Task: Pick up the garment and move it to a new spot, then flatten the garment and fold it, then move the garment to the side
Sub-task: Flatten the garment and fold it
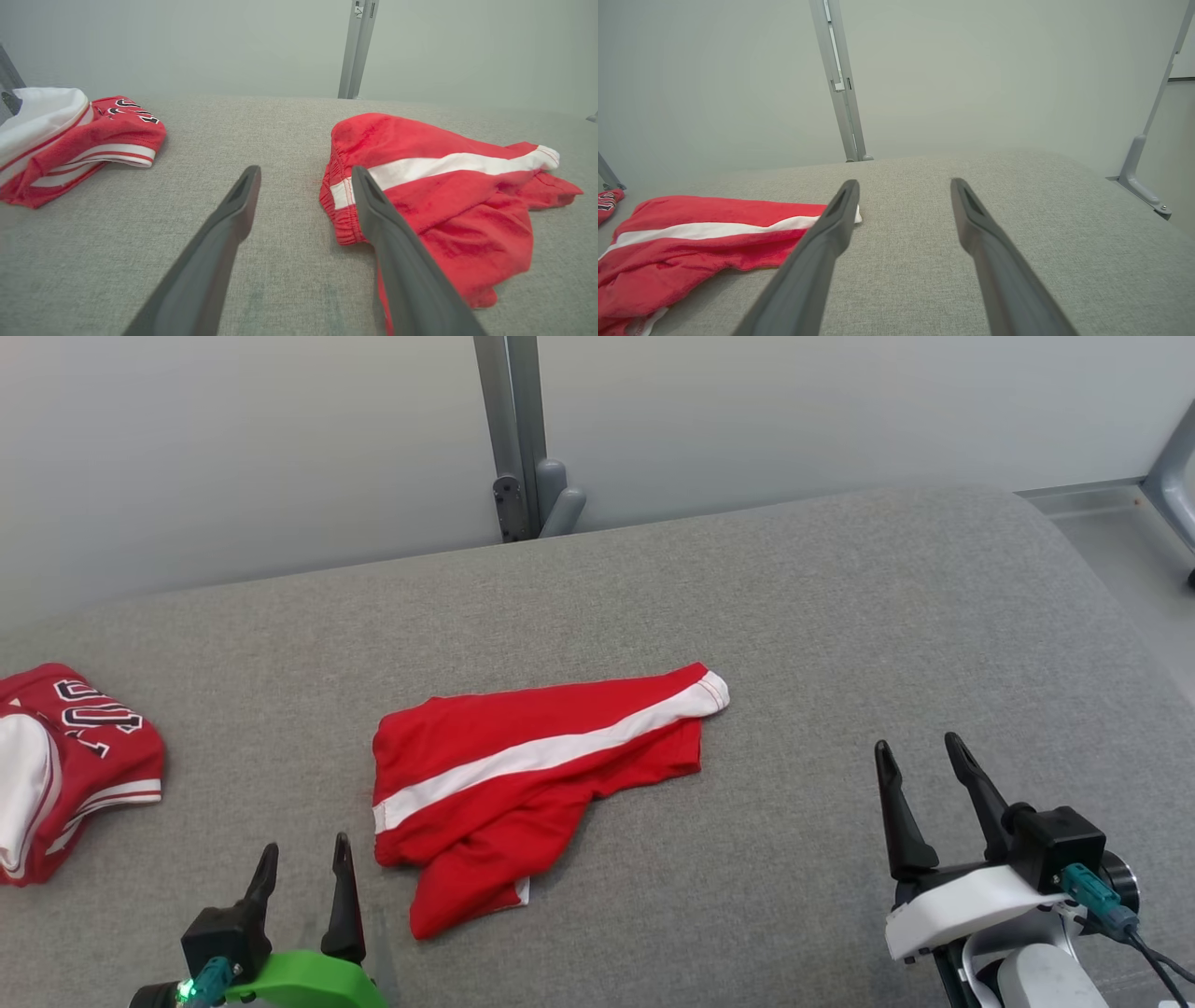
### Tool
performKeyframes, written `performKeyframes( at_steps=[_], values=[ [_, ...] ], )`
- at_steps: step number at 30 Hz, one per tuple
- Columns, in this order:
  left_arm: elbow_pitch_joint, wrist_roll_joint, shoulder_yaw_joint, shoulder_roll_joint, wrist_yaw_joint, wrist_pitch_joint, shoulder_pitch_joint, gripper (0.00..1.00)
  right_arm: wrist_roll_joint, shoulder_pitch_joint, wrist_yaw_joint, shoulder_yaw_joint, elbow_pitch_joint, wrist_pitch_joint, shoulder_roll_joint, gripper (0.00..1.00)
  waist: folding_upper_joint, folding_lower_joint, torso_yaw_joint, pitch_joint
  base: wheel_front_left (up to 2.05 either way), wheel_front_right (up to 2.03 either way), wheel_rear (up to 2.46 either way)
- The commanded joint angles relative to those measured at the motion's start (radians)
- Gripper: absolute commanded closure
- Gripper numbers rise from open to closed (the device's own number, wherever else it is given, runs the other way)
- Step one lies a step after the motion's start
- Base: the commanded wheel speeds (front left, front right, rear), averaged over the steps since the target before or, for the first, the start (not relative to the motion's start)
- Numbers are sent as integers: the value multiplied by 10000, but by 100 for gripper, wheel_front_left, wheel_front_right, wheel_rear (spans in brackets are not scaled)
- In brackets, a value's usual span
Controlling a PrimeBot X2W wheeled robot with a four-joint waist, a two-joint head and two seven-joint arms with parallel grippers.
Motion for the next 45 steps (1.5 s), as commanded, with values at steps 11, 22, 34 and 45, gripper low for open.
performKeyframes(
  at_steps=[11,22,34,45],
  values=[
    [-404,193,74,-71,-268,-6,408,0,-69,161,-10,66,-77,-3,27,0,91,0,164,108,0,0,0],
    [536,-1004,-377,-62,-686,-6,-1252,0,-96,-546,-10,380,-139,-3,33,0,91,0,409,1636,0,0,0],
    [1934,-1328,-633,-65,-889,-6,-2589,0,-47,-1166,-10,586,-90,-3,40,0,91,0,346,2371,0,0,0],
    [2025,-1703,-1350,-64,-944,-8,-2753,0,-115,-1339,-10,604,-96,-3,43,0,91,0,301,2581,0,0,0]
  ],
)
